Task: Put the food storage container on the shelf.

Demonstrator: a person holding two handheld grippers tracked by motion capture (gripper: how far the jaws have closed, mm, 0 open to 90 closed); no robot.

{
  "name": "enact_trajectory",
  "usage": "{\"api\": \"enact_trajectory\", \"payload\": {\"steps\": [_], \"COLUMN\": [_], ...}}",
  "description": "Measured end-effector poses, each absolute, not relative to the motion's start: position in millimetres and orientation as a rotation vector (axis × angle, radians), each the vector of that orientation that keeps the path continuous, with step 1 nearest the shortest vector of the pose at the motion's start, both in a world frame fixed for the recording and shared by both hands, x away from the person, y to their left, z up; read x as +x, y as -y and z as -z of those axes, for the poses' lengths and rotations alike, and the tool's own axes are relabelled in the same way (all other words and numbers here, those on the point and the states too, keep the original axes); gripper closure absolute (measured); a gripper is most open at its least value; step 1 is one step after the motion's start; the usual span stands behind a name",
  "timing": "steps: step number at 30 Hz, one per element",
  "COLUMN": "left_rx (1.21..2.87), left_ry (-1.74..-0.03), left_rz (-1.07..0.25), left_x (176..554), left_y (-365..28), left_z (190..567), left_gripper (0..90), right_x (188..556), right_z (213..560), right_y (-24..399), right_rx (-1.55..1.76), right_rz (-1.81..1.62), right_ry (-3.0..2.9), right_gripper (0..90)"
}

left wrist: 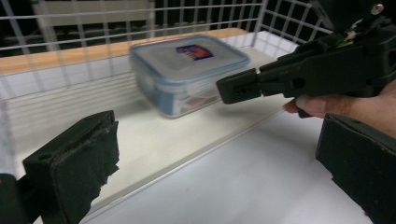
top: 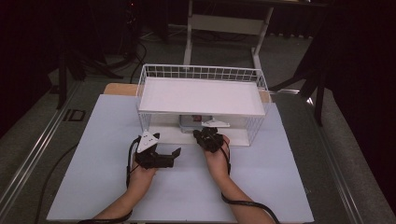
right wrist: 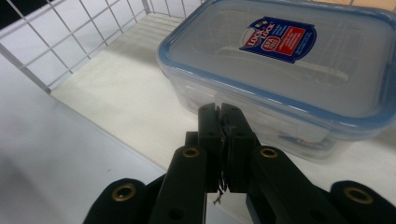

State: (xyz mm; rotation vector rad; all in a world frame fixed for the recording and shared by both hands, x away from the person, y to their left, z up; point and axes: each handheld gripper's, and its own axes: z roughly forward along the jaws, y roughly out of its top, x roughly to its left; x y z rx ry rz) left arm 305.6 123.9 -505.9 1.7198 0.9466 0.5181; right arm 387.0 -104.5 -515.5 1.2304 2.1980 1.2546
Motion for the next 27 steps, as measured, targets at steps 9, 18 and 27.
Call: {"api": "enact_trajectory", "payload": {"steps": [9, 18, 27], "left_rx": [1.721, 1.742, 1.747], "left_ry": [-0.769, -0.651, -0.615], "left_rz": [-0.401, -0.285, -0.282], "left_x": [306, 288, 282], "left_y": [-117, -114, -119], "left_z": [492, 475, 468], "left_gripper": [0.5, 0.4, 0.4], "right_x": [358, 328, 317], "right_z": [501, 482, 481], "right_y": [125, 142, 151], "right_rx": [1.151, 1.082, 1.016], "right_rz": [-1.286, -1.459, -1.452], "right_ry": [-2.246, -2.232, -2.227], "right_gripper": [66.2, 19.6, 14.4]}}
